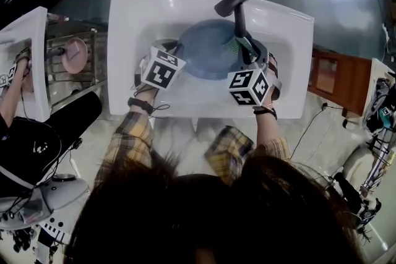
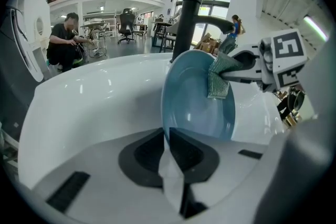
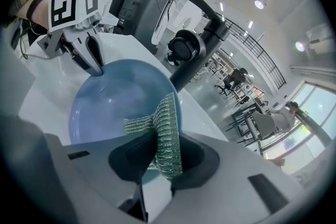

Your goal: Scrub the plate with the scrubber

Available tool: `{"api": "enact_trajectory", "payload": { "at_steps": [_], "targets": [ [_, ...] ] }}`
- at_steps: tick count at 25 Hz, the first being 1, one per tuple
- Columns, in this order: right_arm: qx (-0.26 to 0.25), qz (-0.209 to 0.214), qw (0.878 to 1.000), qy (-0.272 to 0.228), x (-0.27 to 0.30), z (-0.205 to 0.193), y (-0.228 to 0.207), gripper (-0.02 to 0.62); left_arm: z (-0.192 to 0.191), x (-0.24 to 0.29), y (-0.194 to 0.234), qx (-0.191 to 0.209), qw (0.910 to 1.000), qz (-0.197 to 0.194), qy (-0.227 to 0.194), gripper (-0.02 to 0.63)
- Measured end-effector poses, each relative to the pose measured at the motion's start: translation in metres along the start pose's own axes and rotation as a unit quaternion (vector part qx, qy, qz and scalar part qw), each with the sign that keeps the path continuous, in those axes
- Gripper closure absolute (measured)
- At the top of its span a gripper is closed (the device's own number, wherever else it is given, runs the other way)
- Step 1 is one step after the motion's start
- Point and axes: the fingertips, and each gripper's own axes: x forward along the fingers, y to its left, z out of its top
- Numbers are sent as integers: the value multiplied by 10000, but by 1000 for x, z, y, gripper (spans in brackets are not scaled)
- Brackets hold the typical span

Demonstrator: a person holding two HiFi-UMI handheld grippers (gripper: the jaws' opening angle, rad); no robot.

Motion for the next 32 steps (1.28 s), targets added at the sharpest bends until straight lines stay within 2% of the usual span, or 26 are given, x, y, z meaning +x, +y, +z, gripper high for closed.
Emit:
{"api": "enact_trajectory", "payload": {
  "at_steps": [14, 23, 32],
  "targets": [
    [294, -371, 9979, -449, 13, 47, -1, 489, -3, -2, -3, 62, 10000, -36, 22, 575],
    [-39, -94, 9971, -748, 23, 79, 33, 495, -3, 1, -2, 39, 10000, -20, -5, 574],
    [-178, 339, 9962, -777, 24, 84, 63, 502, -5, 1, -1, -6, 10000, -15, -3, 575]
  ]
}}
